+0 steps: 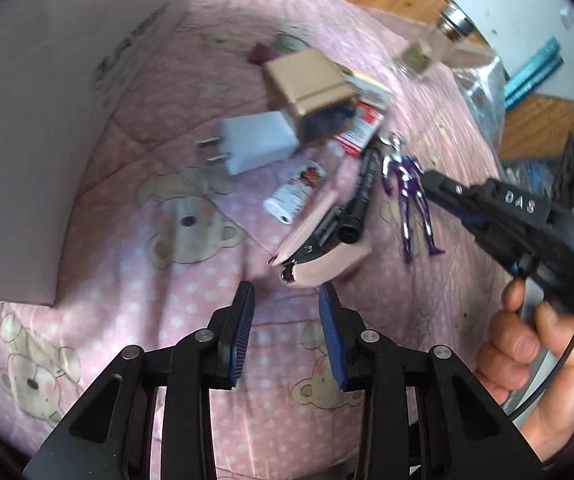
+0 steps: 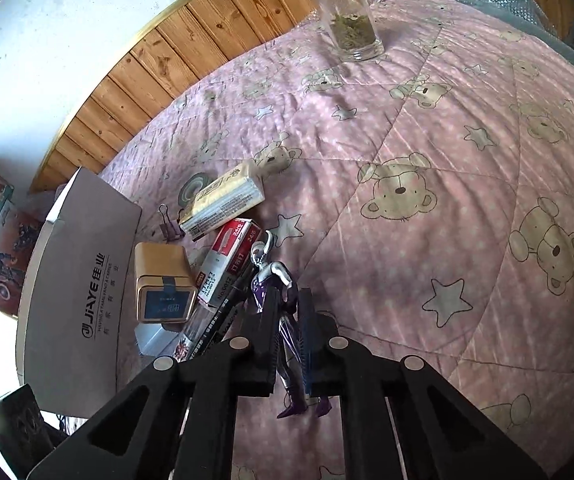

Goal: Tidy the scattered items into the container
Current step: 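Grasp the pink bottle with the left tool while the right tool grasps the purple action figure, then lift the pink bottle and action figure and carry both toward the white box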

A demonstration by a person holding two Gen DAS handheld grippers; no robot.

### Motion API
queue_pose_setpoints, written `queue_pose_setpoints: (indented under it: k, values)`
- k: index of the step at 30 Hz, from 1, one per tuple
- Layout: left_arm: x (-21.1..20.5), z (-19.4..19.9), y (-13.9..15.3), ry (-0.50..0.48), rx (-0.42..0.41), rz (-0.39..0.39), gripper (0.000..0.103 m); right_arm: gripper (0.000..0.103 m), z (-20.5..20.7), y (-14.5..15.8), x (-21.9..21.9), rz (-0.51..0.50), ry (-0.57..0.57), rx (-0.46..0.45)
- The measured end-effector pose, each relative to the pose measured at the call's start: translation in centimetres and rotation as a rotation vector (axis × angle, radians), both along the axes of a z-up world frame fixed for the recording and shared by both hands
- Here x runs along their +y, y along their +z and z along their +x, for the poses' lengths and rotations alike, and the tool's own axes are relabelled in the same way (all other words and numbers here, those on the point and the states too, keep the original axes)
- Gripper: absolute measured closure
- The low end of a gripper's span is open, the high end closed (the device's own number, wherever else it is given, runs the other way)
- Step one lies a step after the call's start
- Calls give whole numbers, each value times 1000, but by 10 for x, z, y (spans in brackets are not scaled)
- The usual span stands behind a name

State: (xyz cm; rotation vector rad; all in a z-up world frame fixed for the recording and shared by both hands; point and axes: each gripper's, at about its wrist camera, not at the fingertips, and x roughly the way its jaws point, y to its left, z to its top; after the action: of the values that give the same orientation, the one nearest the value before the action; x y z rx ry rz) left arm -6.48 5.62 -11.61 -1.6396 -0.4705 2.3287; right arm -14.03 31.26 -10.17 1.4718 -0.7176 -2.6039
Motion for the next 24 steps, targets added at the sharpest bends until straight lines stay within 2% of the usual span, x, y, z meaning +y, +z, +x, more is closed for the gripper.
queue_pose_setpoints:
  k: [1, 3, 5, 8, 10, 12, 13, 14, 16, 17, 19, 21, 24]
  values:
    - [3, 1, 5, -9, 17, -29, 64, 92, 1, -1, 1, -6, -4, -4]
    - [21, 7, 21, -84, 108, -110, 59, 84, 0, -5, 2, -18, -4, -19]
    - [49, 15, 36, -212, 235, -245, 55, 62, 3, -8, 5, -24, -16, -31]
    - [88, 20, 29, -378, 343, -458, 55, 43, 2, -18, 4, -46, 11, -66]
    - [94, 20, 15, -393, 390, -549, 54, 40, 2, -18, 2, -36, 15, -46]
    - [92, 12, 4, -389, 397, -623, 52, 39, 2, -18, 2, -35, 25, -45]
    - [86, 6, 2, -368, 367, -610, 53, 48, 2, -19, 5, -47, 19, -48]
    - [74, -3, 3, -327, 325, -529, 57, 63, 2, -22, 9, -70, 17, -64]
    - [46, -18, 4, -219, 230, -374, 65, 64, 2, -23, 18, -130, -6, -67]
    - [37, -22, 4, -184, 200, -307, 66, 64, 3, -23, 19, -144, -9, -68]
    - [20, -21, 5, -139, 165, -219, 68, 64, 3, -22, 19, -161, -6, -67]
    - [13, -18, 6, -128, 150, -171, 68, 64, 5, -21, 17, -176, 2, -69]
    - [17, -24, 8, -121, 151, -170, 67, 64, 6, -19, 16, -180, 8, -74]
